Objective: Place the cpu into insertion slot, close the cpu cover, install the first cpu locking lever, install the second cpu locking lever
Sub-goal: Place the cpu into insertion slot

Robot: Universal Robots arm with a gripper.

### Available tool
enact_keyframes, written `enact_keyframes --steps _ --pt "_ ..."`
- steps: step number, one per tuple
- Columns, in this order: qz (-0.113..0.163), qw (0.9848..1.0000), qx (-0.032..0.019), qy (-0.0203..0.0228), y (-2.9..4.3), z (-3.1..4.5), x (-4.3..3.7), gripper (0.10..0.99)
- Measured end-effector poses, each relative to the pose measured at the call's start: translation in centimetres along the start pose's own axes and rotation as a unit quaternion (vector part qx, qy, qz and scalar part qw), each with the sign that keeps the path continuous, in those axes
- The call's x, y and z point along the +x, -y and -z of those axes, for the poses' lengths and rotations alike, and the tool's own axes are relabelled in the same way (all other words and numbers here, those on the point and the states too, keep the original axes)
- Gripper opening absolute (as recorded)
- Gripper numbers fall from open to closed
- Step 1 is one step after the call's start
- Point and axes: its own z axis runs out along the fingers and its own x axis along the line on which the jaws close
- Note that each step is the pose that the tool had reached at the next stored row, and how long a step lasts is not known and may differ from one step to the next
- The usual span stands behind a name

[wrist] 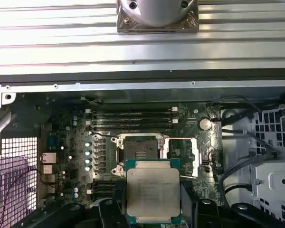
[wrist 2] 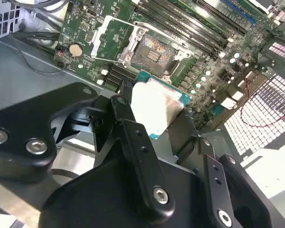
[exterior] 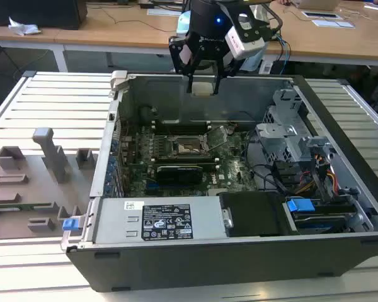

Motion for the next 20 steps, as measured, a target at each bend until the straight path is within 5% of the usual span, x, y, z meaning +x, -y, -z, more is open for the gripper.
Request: enact_keyframes --steps 5,20 --pt "0.0 1.0 0.0001 -0.0003 0.07 -0.86 -0.02 0.541" --pt "0.0 1.0 0.0002 -0.0003 0.16 -1.84 -0.04 0.541"
